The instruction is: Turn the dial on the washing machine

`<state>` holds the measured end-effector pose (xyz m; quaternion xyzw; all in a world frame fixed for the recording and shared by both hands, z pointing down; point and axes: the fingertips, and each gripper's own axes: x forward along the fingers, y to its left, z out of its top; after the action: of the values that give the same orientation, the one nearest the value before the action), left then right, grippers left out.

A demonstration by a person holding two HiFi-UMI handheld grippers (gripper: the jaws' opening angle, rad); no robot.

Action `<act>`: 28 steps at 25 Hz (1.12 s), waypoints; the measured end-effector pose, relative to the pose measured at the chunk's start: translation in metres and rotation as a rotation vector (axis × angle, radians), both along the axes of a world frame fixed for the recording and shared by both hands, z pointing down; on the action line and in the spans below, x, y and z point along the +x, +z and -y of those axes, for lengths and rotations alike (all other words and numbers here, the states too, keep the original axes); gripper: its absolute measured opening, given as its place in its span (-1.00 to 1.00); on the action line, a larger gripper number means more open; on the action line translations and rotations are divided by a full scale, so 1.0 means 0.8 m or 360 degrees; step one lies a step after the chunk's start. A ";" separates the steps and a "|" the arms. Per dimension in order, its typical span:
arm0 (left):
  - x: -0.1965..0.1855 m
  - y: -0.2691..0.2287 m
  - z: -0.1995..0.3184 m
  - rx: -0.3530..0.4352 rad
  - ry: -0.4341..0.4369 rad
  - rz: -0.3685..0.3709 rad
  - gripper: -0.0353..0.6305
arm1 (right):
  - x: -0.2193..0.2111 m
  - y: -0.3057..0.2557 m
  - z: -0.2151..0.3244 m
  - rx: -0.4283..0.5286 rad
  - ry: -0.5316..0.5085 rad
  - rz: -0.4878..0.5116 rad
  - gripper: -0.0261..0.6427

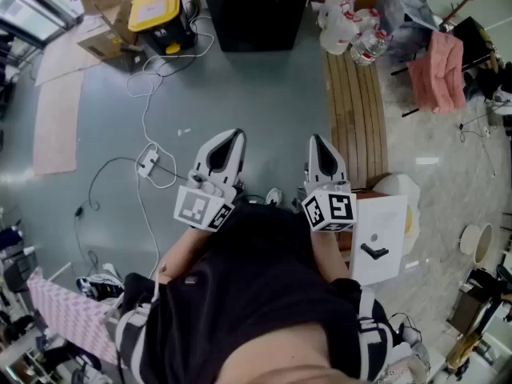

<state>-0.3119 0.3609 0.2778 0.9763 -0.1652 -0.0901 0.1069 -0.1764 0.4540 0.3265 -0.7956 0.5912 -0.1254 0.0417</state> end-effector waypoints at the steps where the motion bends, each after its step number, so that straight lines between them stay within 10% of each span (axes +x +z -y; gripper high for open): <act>1: 0.001 0.001 -0.001 -0.0001 0.0003 -0.0002 -0.83 | 0.000 0.001 0.000 0.0000 0.0000 -0.0003 -0.85; 23: -0.019 -0.006 0.043 0.0014 0.0025 -0.0018 -0.83 | -0.015 -0.039 0.042 0.0145 0.0047 -0.0113 -0.84; 28: -0.047 0.004 0.074 0.0014 0.0027 -0.0008 -0.83 | -0.038 -0.010 0.082 0.0046 0.0063 -0.0074 -0.51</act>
<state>-0.3492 0.3016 0.2813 0.9779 -0.1561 -0.0923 0.1038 -0.2069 0.3880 0.3184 -0.8092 0.5779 -0.0974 0.0419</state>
